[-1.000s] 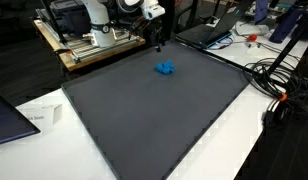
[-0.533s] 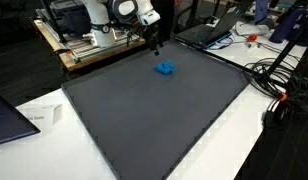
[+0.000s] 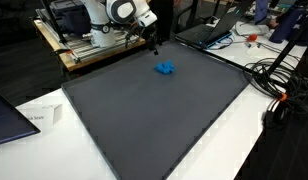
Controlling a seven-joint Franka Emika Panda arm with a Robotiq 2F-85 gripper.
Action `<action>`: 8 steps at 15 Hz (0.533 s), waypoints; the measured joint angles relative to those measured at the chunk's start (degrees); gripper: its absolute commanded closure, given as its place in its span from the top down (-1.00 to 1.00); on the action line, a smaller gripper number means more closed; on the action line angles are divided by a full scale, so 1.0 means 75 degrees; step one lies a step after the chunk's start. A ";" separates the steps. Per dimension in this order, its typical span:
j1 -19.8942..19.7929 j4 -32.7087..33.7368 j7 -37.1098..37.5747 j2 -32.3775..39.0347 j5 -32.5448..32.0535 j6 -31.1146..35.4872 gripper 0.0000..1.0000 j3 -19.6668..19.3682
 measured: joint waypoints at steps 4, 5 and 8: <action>-0.0078 0.0505 0.1187 -0.0005 -0.0832 0.0023 1.00 0.0046; -0.0078 0.0569 0.1302 -0.0004 -0.0905 0.0021 1.00 0.0051; -0.0078 0.0602 0.1385 -0.0003 -0.0946 0.0019 1.00 0.0057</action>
